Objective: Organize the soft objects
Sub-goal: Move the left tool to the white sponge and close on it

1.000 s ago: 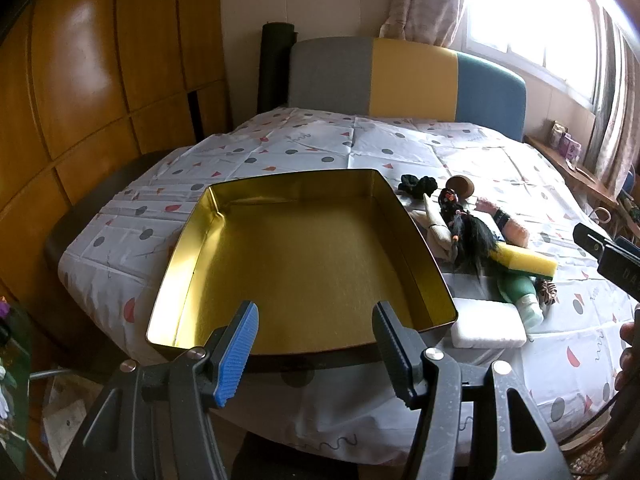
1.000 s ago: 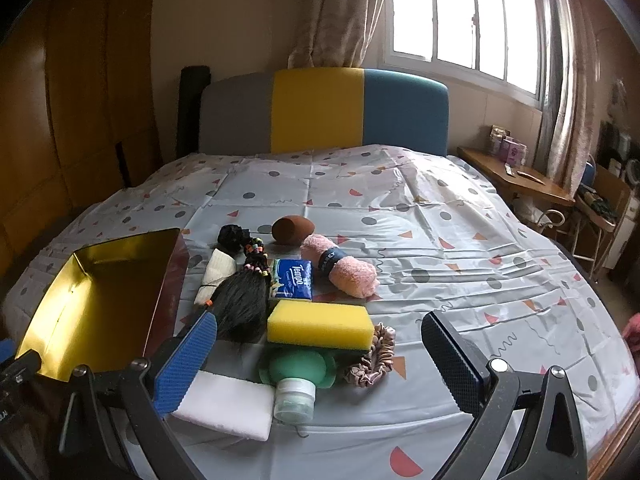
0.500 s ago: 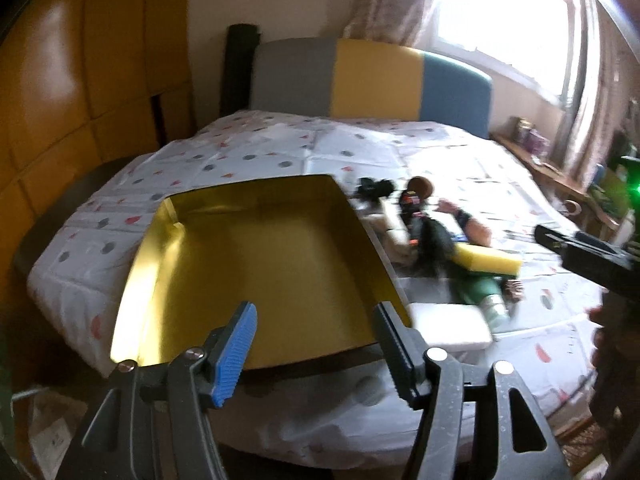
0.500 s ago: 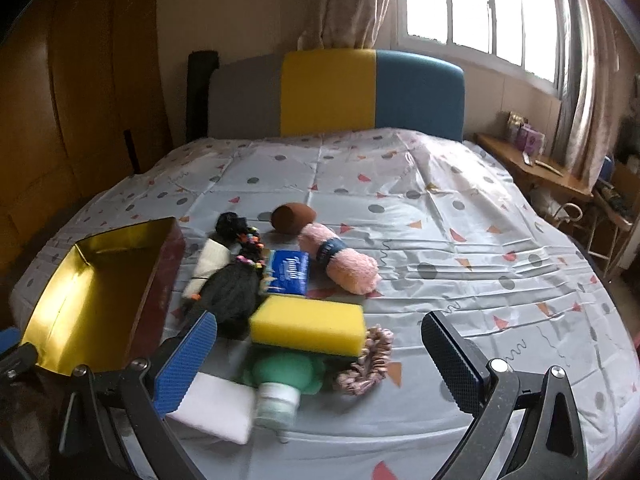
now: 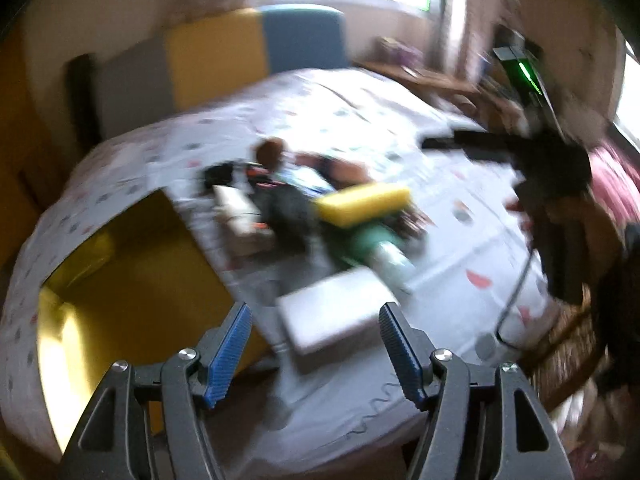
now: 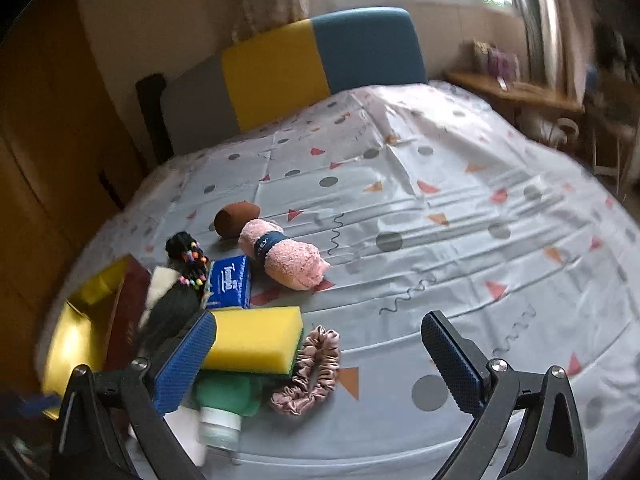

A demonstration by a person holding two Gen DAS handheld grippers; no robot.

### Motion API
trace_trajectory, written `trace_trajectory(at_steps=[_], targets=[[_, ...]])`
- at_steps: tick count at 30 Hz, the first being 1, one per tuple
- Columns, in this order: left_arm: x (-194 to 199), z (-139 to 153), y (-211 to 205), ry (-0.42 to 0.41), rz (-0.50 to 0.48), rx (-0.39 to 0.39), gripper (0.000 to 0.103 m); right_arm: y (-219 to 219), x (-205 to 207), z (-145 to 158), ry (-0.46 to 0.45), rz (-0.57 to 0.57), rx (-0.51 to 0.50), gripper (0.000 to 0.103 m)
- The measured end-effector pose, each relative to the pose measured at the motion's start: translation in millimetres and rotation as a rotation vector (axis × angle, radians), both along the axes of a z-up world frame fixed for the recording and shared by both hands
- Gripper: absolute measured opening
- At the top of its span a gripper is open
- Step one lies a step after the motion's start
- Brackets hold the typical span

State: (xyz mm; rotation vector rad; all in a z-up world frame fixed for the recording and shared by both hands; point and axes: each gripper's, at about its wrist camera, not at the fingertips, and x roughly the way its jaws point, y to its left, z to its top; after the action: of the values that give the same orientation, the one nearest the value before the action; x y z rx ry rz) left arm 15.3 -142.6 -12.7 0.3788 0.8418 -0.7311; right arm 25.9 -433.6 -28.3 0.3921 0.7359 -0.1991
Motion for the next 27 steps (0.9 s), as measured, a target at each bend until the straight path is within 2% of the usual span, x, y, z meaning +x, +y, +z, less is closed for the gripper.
trace_trajectory(at_steps=[1,3,7,9,16,20,24,27], targets=[[-1.1,-7.2,-11.5,0.018,-0.065,0.035,0.069,-2.2,-0.5,-0.3,0.0,-0.008,0.008,0.103],[-6.8,-22.5,-31.7,0.01,-0.177,0.121,0.08,-4.4,-2.5,-0.2,-0.006,-0.009,0.023,0.103],[-7.4,-43.5,-57.5,0.022,-0.303,0.23,0.081,-4.7,-4.1,0.6,-0.012,-0.009,0.023,0.103],[-1.6,-48.4,-64.0,0.016,-0.3,0.249,0.082,-4.7,-4.3,0.4,-0.011,-0.006,0.027,0.103],[35.2,-67.4,-72.6,0.124,-0.311,0.322,0.082,-2.5,-0.8,-0.3,0.004,0.008,0.025,0.103],[45.2,-78.5,-79.3,0.148,-0.346,0.367,0.084,-2.3,-0.3,-1.1,0.008,0.011,0.025,0.103],[50.6,-86.0,-86.5,0.186,-0.366,0.365,0.084,-3.7,0.0,-1.9,0.011,0.004,0.029,0.103],[49.6,-84.7,-83.3,0.217,-0.363,0.32,0.073,-5.7,0.4,-2.8,0.013,-0.004,0.031,0.103]])
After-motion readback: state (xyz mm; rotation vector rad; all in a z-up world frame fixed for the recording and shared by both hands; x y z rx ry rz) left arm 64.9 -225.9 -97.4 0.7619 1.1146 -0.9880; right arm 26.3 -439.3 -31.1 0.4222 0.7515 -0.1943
